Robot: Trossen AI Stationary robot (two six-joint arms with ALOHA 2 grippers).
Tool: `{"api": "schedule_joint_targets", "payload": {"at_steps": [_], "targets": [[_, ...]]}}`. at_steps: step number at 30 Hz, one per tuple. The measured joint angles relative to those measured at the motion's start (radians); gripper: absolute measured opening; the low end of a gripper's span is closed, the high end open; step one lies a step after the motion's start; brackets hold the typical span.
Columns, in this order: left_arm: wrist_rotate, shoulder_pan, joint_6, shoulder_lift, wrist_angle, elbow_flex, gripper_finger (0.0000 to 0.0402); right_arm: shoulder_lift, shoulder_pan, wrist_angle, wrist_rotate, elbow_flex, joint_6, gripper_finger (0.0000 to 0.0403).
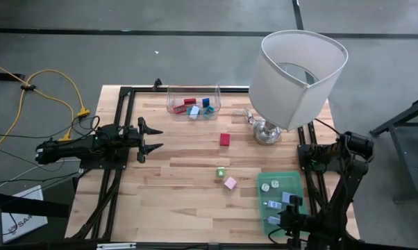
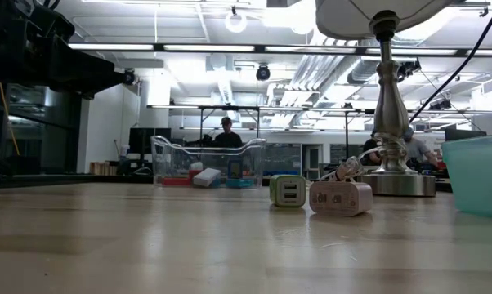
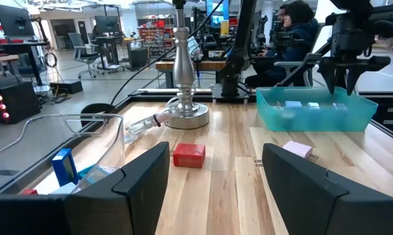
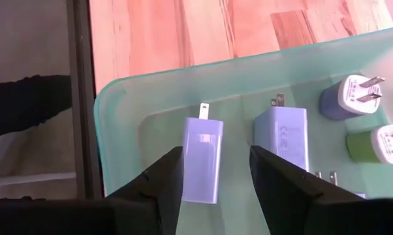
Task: Pick & Place Office items
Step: Put the pink charger adapter into the green bin
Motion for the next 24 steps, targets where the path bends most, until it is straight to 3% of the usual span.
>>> {"api": "schedule_joint_targets", "payload": {"at_steps": [5, 16, 24], "targets": [[0.0, 0.0, 0.0, 0.0, 0.0, 0.0, 0.0237, 0.0, -0.045, 0.002, -0.001, 0.0, -0.038, 0.0162], [0.0, 0.0, 0.0, 0.0, 0.0, 0.0, 0.0237, -0.045, -0.224, 0.095, -0.008, 0.0, -0.351, 0.0162], [0.0, 0.0, 0.0, 0.0, 0.0, 0.0, 0.0237, -0.057, -0.4, 0.168, -0.088, 0.0, -0.528, 0.0162]]}}
